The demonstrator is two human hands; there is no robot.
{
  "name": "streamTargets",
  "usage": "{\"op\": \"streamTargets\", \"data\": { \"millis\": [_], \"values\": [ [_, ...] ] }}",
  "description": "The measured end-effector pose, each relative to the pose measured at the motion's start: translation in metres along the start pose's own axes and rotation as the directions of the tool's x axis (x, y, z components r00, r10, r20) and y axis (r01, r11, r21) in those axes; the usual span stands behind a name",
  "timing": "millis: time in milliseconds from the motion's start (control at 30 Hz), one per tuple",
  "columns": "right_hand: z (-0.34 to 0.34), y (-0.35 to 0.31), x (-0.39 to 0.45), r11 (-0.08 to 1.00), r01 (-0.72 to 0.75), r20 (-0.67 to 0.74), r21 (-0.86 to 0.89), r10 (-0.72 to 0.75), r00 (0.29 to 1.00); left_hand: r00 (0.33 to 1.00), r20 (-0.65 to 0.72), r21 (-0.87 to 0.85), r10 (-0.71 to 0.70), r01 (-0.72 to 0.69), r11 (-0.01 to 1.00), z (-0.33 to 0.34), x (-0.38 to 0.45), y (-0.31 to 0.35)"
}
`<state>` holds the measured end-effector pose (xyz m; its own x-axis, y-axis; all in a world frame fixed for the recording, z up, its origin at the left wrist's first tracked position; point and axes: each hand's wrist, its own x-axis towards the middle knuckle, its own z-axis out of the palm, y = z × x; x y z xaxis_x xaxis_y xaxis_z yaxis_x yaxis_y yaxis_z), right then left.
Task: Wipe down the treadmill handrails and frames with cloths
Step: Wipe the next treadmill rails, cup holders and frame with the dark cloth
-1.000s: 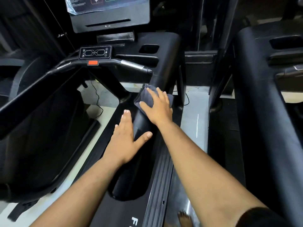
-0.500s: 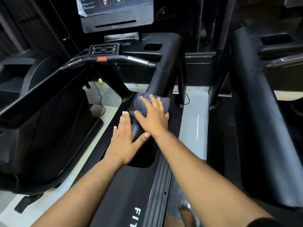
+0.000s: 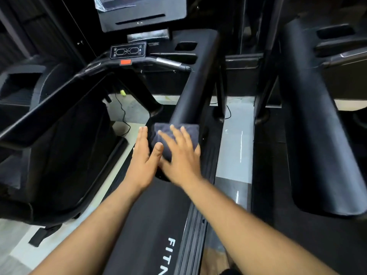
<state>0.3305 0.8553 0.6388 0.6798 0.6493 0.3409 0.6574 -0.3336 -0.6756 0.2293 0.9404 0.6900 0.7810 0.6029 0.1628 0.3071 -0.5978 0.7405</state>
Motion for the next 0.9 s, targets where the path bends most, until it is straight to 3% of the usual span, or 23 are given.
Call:
{"op": "streamTargets", "data": {
  "millis": [100,167,233,300,333,400,467,567,700,767,833,900],
  "values": [
    [0.017,0.024,-0.042,0.983,0.101,-0.089,0.152,-0.088,0.992,0.998,0.041,-0.003,-0.043,0.043,0.999,0.004,0.005,0.003],
    [0.017,0.040,-0.036,0.948,0.107,-0.144,0.300,-0.066,0.987,0.995,0.094,0.074,-0.042,0.035,0.997,0.009,0.009,0.007],
    [0.013,0.051,-0.019,0.878,-0.029,-0.144,0.478,0.111,0.983,0.990,0.138,0.179,-0.037,0.012,0.984,0.014,0.013,0.014],
    [0.012,0.055,-0.003,0.713,-0.270,-0.062,0.647,0.402,0.914,0.990,0.139,0.280,-0.014,-0.025,0.960,0.019,0.014,0.016],
    [0.013,0.051,-0.001,0.661,-0.343,-0.021,0.668,0.477,0.878,0.992,0.128,0.314,0.004,-0.044,0.948,0.020,0.013,0.015],
    [0.020,0.036,-0.013,0.769,-0.314,-0.064,0.556,0.417,0.907,0.992,0.114,0.298,0.048,-0.080,0.951,0.021,0.013,0.012],
    [0.030,0.023,-0.036,0.889,-0.143,-0.138,0.435,0.223,0.965,0.993,0.103,0.222,0.065,-0.087,0.971,0.021,0.014,0.009],
    [0.024,0.036,-0.036,0.836,-0.115,-0.131,0.536,0.217,0.967,0.992,0.110,0.234,0.069,-0.093,0.968,0.020,0.014,0.007],
    [0.015,0.050,-0.016,0.653,-0.328,-0.014,0.682,0.461,0.887,0.992,0.118,0.298,0.042,-0.076,0.951,0.023,0.014,0.012],
    [0.024,0.037,-0.033,0.740,-0.318,-0.011,0.593,0.402,0.915,0.993,0.113,0.311,0.040,-0.074,0.948,0.023,0.015,0.012],
    [0.032,0.029,-0.057,0.827,-0.189,-0.071,0.529,0.265,0.962,0.992,0.113,0.306,0.047,-0.080,0.949,0.023,0.016,0.012],
    [0.032,0.038,-0.063,0.813,-0.123,-0.099,0.569,0.216,0.971,0.992,0.110,0.306,0.054,-0.085,0.948,0.023,0.015,0.013]
  ]
}}
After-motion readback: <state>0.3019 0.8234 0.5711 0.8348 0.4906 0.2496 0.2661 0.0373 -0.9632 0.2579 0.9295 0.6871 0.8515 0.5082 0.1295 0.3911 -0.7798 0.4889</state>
